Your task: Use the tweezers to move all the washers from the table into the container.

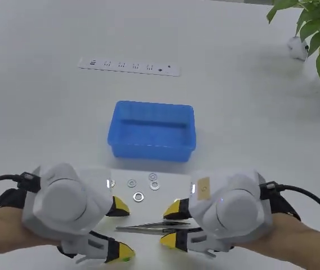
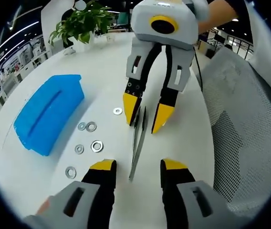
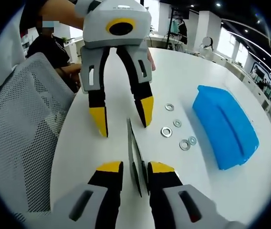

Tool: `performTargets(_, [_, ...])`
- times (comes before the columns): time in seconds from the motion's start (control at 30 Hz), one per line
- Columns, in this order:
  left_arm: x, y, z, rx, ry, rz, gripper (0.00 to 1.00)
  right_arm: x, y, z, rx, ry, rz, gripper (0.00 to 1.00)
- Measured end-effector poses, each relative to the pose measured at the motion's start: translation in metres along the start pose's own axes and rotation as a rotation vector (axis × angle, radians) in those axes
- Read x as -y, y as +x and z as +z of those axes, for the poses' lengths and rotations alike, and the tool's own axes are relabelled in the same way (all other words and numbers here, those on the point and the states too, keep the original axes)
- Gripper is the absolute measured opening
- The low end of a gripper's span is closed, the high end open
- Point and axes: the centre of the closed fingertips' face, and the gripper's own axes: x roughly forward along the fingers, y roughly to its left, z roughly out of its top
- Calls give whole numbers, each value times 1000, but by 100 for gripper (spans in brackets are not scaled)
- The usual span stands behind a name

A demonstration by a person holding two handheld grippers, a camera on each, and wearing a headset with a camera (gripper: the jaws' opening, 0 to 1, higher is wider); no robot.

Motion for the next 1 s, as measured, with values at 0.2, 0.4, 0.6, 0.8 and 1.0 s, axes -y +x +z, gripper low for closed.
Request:
performTargets(0.2, [-6, 2, 1, -7, 29, 19, 30, -5, 0, 2, -9, -30, 8, 16])
performTargets(0.4, [-2, 3, 2, -11, 66, 5, 28, -5, 0, 0, -16, -33, 0, 12])
performTargets(0.6, [3, 5, 4, -4, 101, -9, 19, -6, 0, 0, -25, -44, -6, 11])
performTargets(0.8, [-2, 6, 5, -4, 82, 19, 9, -6, 1, -1, -29, -39, -15, 10])
performTargets(1.0, [3, 6, 5, -28, 168, 4, 7, -9, 2, -1, -46, -73, -19, 8])
